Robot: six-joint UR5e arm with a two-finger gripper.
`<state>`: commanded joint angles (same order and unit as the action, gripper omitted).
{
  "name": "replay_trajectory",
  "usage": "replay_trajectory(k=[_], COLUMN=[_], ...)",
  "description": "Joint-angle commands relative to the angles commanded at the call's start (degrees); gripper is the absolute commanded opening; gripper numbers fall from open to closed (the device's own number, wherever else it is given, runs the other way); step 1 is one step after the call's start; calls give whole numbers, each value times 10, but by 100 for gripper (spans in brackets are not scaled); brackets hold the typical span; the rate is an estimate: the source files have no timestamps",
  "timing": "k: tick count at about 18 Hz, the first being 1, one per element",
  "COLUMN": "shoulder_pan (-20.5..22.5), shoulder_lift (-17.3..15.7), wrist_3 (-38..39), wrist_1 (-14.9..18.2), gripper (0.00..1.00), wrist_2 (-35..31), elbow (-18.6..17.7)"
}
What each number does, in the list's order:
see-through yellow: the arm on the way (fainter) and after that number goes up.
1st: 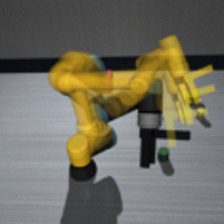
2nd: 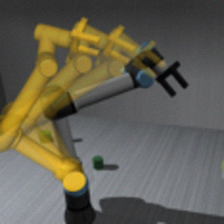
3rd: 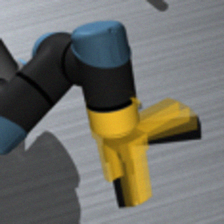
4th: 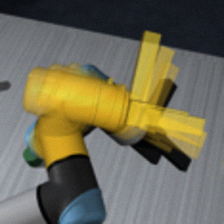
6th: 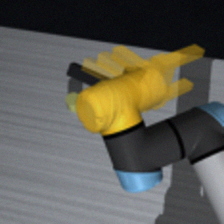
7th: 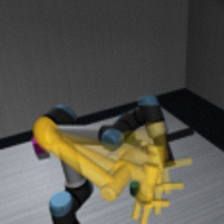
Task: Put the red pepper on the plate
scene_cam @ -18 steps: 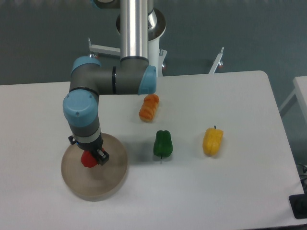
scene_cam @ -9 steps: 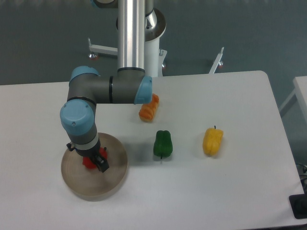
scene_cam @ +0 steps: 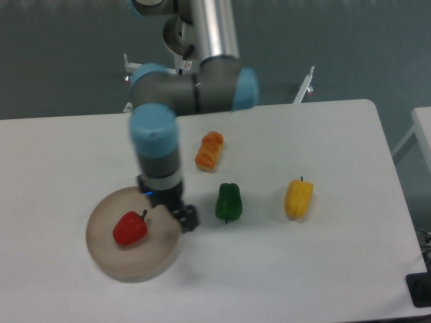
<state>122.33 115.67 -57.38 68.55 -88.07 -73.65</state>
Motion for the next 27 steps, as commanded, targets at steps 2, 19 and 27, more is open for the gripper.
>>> replay_trajectory(k=[2,19,27], shoulder_pan=[25,150,156], shoulder_lift=[-10,-19,-18], wrist_3=[-48,-355,-353], wrist_1=[30,132,134], gripper=[100,100,100], wrist_2=[-1,-10,-9], elbow=[-1,-23,-23])
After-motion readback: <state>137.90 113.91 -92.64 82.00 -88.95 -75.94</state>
